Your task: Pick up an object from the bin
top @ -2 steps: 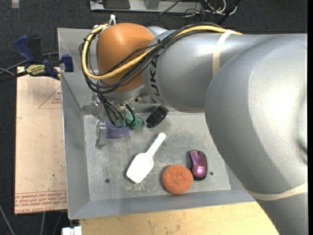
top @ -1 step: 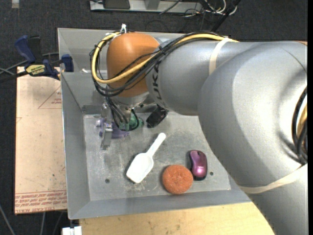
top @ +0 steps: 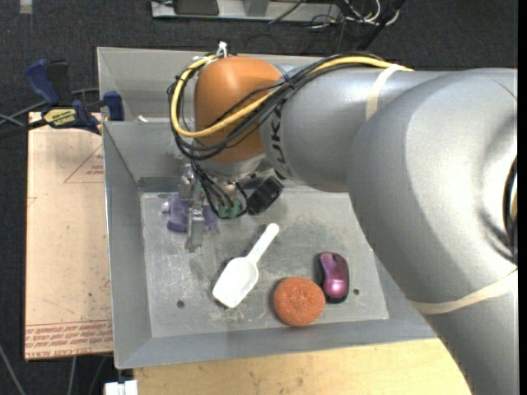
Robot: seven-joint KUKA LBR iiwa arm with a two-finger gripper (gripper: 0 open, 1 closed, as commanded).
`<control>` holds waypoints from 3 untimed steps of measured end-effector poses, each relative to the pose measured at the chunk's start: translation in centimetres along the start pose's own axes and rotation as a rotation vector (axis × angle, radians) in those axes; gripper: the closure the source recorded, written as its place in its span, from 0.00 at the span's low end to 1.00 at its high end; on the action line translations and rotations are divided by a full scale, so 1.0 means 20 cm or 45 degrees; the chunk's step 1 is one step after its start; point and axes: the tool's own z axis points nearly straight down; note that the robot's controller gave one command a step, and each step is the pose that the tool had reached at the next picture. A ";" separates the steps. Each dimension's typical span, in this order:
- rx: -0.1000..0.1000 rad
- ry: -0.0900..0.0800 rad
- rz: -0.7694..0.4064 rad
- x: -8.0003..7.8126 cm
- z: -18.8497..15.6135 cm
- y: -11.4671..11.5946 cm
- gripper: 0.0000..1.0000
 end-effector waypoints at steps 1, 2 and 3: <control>-0.005 -0.006 0.132 -0.02 -0.01 -0.04 0.00; -0.004 -0.010 0.127 -0.04 0.12 -0.06 0.00; -0.016 -0.017 0.348 -0.07 0.14 -0.06 1.00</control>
Offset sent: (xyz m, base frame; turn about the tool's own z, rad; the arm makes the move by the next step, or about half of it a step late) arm 0.0082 -0.0141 -0.0338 0.0778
